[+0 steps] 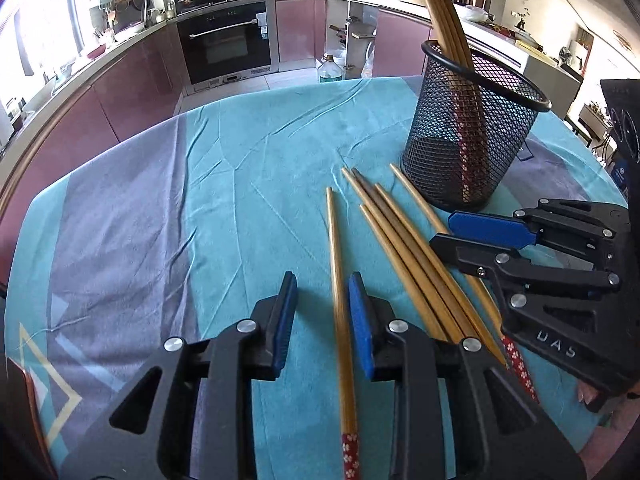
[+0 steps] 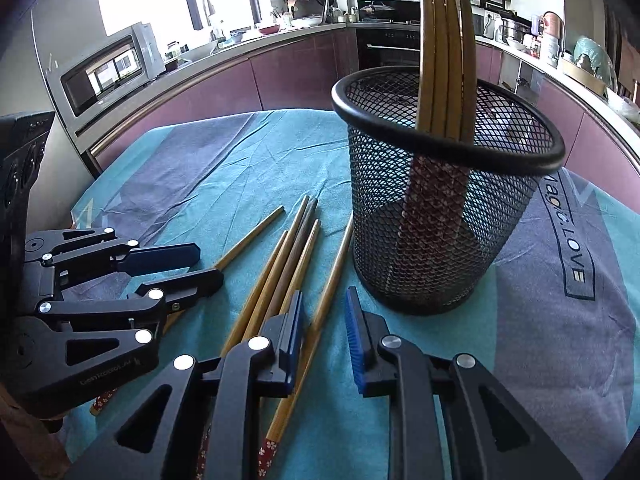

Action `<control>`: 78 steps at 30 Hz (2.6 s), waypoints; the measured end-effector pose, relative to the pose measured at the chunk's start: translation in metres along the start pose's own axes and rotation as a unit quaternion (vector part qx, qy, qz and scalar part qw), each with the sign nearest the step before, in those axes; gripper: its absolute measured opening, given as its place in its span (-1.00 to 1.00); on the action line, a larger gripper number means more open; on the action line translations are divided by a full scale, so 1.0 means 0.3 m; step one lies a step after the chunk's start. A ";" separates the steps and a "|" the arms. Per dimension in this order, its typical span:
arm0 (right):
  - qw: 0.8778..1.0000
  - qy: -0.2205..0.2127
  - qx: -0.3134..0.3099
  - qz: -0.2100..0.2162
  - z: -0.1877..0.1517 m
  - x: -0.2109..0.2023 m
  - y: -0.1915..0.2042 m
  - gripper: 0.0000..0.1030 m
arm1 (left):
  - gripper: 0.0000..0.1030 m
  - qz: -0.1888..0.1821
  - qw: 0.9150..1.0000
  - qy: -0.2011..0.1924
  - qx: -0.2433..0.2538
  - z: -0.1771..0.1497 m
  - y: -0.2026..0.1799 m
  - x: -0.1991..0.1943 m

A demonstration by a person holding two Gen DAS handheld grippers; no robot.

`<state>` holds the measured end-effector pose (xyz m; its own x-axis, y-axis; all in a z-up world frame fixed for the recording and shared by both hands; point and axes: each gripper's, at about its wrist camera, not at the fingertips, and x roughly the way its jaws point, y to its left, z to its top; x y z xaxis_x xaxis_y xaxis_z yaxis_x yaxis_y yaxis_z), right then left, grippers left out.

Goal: Organize utensils
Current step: 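Close the right gripper on a chopstick in the pile while the left gripper holds its chopstick, then lift both grippers' chopsticks upright over the mesh cup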

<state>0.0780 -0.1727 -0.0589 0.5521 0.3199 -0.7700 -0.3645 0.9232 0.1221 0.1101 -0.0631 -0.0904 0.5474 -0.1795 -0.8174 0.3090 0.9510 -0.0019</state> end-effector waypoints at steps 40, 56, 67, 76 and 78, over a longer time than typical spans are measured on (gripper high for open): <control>0.996 -0.056 0.022 0.069 -0.032 -0.181 -0.020 -0.90 | -0.87 -0.034 0.997 -0.050 -0.044 0.008 -0.004 -0.123; 0.992 -0.097 0.021 0.075 -0.018 -0.287 -0.020 -0.90 | -0.87 -0.067 0.992 -0.092 -0.054 0.004 0.044 -0.264; 0.987 -0.137 0.035 0.071 0.005 -0.370 -0.065 -0.90 | -0.87 -0.100 0.986 -0.122 -0.061 0.019 0.083 -0.375; 0.982 -0.173 0.037 0.070 0.029 -0.443 -0.101 -0.90 | -0.87 -0.123 0.979 -0.152 -0.060 0.044 0.085 -0.470; 0.981 -0.181 0.035 0.068 0.034 -0.459 -0.105 -0.90 | -0.87 -0.128 0.977 -0.158 -0.060 0.051 0.086 -0.490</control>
<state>0.0211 -0.2438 0.0495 0.7365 0.4840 -0.4725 -0.4076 0.8750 0.2610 0.0494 -0.0160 0.0384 0.6826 -0.4657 -0.5632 0.3836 0.8843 -0.2662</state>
